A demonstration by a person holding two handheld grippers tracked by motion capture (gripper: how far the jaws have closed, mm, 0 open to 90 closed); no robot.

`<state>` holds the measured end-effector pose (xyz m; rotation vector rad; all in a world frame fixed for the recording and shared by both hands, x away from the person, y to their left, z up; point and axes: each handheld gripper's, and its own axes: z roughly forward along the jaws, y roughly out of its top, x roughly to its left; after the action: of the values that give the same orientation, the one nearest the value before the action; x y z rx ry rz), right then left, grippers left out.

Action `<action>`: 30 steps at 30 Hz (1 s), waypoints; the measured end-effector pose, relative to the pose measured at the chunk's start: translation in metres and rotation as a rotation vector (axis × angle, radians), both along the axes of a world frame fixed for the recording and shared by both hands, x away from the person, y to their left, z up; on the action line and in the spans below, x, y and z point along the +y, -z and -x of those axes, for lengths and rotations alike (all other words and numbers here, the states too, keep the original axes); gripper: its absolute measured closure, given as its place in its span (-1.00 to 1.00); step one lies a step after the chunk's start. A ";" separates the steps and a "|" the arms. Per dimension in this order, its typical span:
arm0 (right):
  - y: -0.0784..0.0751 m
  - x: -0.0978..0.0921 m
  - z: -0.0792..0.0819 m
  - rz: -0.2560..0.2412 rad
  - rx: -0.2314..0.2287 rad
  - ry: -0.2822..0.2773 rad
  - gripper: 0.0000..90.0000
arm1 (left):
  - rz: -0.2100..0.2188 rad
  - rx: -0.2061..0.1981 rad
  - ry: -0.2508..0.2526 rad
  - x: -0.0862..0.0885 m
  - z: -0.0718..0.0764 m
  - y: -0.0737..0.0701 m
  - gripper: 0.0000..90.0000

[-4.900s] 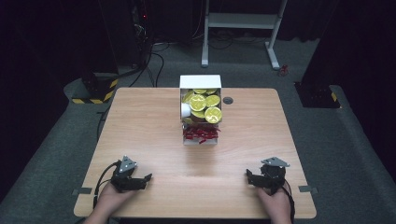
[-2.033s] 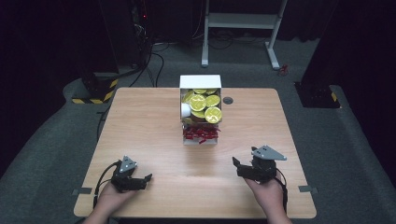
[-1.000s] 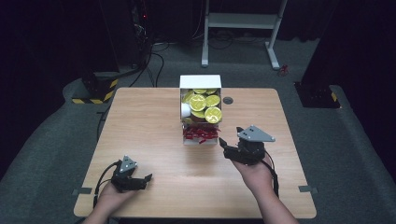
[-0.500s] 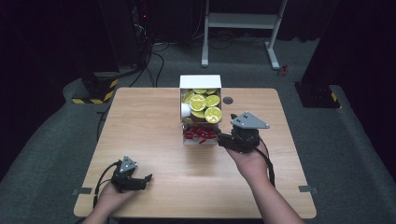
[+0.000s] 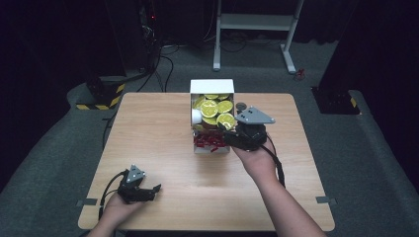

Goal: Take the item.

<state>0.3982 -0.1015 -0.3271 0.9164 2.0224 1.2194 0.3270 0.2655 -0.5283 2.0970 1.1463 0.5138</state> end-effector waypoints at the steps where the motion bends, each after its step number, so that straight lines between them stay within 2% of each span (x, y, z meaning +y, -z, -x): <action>1: -0.001 0.002 -0.002 0.001 -0.001 0.001 -0.34 | 0.000 0.000 0.001 0.000 0.000 0.000 -0.68; 13: -0.003 0.023 -0.016 0.016 0.001 -0.002 -0.34 | -0.003 -0.003 0.008 0.000 0.000 0.000 -0.68; 25: -0.007 0.052 -0.027 0.053 0.007 -0.017 -0.34 | -0.003 -0.004 0.015 0.000 0.001 0.000 -0.68; 30: -0.009 0.064 -0.031 0.070 0.004 -0.007 -0.34 | 0.001 0.000 0.017 -0.001 0.001 0.000 -0.68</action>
<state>0.4289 -0.0378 -0.3183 0.8800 2.0597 1.1439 0.3261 0.2649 -0.5283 2.1040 1.1269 0.5053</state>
